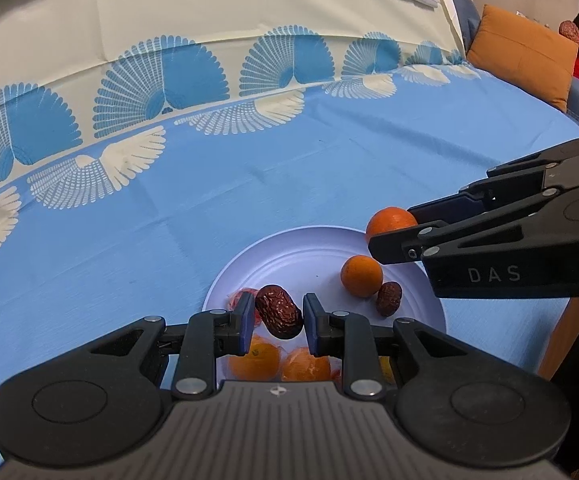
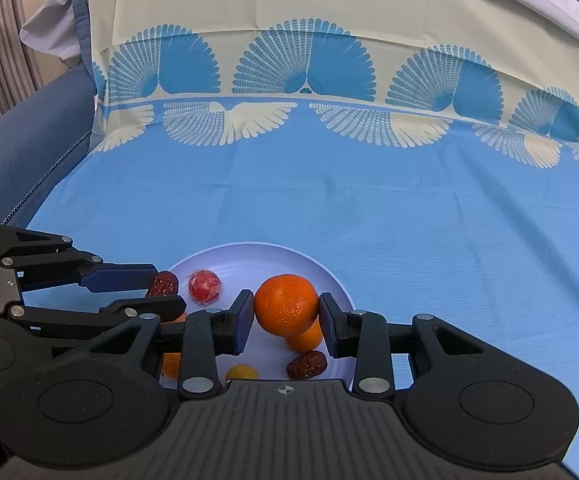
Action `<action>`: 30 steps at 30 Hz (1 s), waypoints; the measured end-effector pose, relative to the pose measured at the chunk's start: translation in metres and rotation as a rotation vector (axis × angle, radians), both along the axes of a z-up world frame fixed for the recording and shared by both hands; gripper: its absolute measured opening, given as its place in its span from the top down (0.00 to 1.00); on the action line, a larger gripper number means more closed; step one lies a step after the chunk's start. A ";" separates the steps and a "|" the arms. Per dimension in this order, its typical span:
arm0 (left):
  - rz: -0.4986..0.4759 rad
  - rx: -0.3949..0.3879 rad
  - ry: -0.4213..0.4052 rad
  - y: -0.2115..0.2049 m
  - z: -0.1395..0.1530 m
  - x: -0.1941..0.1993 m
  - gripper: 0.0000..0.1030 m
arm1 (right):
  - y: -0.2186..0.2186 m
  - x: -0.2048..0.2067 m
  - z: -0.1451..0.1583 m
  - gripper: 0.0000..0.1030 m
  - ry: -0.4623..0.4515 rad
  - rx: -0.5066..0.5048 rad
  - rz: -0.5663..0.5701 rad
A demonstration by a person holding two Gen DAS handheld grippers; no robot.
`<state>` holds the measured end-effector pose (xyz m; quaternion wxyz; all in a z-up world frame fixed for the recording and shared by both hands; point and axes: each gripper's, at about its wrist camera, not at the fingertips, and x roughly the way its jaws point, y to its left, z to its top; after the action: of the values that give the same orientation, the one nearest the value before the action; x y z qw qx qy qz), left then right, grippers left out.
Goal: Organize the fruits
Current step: 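Carry the tangerine with the right tool while the left carries the date over the plate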
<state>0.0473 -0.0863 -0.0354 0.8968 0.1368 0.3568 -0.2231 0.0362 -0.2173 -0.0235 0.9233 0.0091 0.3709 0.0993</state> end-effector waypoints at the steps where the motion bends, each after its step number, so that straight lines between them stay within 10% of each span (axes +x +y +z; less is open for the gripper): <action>1: 0.001 -0.001 0.000 0.000 0.000 0.000 0.73 | 0.000 0.000 0.000 0.64 0.000 0.000 0.000; 30: -0.002 -0.006 -0.001 0.000 0.002 -0.002 0.73 | 0.003 -0.001 -0.003 0.64 0.009 -0.015 0.007</action>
<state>0.0456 -0.0859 -0.0331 0.8971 0.1345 0.3557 -0.2249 0.0353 -0.2145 -0.0262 0.9213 0.0013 0.3759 0.0997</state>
